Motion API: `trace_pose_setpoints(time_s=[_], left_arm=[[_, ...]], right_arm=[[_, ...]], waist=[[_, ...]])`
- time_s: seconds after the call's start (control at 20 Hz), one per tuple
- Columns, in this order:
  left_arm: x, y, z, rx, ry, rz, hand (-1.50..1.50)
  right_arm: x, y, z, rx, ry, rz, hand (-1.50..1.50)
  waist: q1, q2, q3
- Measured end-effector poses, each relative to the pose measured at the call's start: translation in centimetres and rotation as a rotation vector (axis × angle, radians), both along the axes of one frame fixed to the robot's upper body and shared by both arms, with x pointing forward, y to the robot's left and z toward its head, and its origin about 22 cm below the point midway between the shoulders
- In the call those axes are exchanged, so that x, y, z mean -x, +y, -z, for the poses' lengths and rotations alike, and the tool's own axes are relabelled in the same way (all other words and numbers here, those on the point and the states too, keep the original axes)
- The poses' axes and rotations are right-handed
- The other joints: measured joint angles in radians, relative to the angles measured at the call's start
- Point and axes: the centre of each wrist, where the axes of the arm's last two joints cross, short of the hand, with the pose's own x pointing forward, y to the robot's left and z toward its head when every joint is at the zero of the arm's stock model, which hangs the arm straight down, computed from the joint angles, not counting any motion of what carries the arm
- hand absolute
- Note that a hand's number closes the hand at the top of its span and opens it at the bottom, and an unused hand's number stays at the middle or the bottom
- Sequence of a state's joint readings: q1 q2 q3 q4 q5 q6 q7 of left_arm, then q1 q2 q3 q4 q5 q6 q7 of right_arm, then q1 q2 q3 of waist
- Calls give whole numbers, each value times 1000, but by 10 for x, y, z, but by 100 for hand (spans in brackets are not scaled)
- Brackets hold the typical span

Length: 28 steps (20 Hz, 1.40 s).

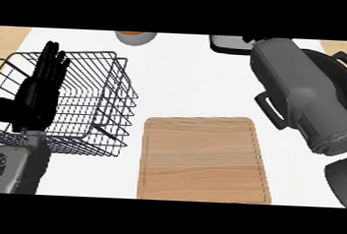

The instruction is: Pick the eggplant from the cutting board and place it in the pot

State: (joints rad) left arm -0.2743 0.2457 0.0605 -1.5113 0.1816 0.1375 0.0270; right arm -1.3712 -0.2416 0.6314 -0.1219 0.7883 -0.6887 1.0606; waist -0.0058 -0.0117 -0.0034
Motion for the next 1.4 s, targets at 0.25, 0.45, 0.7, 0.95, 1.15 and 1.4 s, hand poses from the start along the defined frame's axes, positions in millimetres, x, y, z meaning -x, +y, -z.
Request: trace_pose_setpoints(time_s=[0.25,0.45,0.7,0.95,1.15,1.4], left_arm=[[4,8,4,-1,7,-21,0],[10,11,7,0,11,-27,0],[7,7,4,4,6,-26,0],[8,-1,1,3,-1,-11,0],[6,-3,0,-1,-5,2,0],[-1,-3,-3,-1,-12,9,0]], right_arm=[[2,-37,14,10,11,60,150],[9,-75,28,-6,-3,94,150],[26,-126,44,-38,-15,119,150],[47,-164,62,-46,-13,137,150],[59,-190,75,-79,4,177,150],[73,-207,92,-249,33,196,-150]], waist=[[-19,-3,2],[-26,-4,2],[-26,-1,3],[-12,5,3],[3,11,3],[8,16,5]])
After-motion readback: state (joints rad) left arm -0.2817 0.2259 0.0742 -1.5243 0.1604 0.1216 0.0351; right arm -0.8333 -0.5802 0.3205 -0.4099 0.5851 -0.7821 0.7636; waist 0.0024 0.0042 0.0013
